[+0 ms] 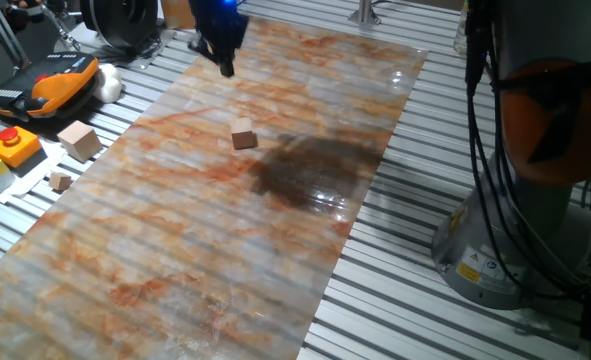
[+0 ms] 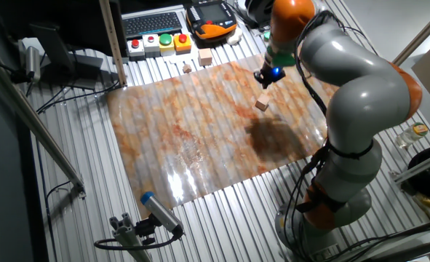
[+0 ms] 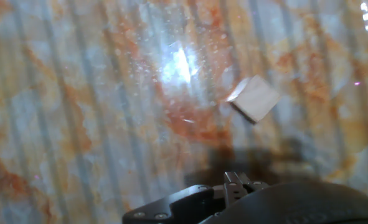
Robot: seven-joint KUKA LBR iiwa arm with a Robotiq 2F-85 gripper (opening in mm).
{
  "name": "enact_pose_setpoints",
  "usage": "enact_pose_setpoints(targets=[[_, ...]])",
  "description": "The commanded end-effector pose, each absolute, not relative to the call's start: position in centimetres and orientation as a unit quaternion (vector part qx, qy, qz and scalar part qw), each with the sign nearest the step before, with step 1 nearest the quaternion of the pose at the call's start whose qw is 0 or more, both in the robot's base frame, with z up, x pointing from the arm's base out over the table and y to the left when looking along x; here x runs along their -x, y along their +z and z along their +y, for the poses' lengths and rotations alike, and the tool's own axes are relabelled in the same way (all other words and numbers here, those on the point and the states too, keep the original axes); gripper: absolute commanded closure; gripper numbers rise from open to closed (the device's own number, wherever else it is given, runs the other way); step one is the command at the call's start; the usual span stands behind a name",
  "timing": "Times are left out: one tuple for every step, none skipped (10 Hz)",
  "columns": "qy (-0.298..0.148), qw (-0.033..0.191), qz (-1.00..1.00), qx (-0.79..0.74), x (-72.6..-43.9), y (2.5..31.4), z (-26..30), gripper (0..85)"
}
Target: Hold a small block with the gripper and sweep it from left to right on the table
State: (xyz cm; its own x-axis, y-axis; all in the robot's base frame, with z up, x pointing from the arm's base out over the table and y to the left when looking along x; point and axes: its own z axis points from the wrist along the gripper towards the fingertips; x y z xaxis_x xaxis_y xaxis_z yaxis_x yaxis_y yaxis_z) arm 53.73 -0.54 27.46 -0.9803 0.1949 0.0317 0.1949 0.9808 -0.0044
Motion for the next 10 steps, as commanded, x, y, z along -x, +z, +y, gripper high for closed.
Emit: enact_pose_setpoints(targets=[[0.003,0.014,-0.995,0.098,-54.2,30.5,-0.5,85.0],[0.009,0.009,-0.995,0.101,-54.5,30.9,0.0,85.0],[0.02,0.001,-0.995,0.098,-54.6,30.9,0.1,85.0],[0.014,0.0,-0.995,0.098,-54.6,30.9,0.0,85.0],[0.005,0.0,-0.995,0.102,-54.5,31.1,0.1,85.0],[0.004,-0.001,-0.995,0.103,-54.5,31.5,0.1,85.0],[0.03,-0.003,-0.995,0.094,-54.5,31.6,0.0,85.0],[0.032,-0.003,-0.995,0.091,-54.4,31.3,-0.3,85.0],[0.03,-0.006,-0.996,0.083,-54.5,30.7,-0.5,85.0],[0.028,-0.011,-0.997,0.077,-54.4,29.7,-0.7,85.0]])
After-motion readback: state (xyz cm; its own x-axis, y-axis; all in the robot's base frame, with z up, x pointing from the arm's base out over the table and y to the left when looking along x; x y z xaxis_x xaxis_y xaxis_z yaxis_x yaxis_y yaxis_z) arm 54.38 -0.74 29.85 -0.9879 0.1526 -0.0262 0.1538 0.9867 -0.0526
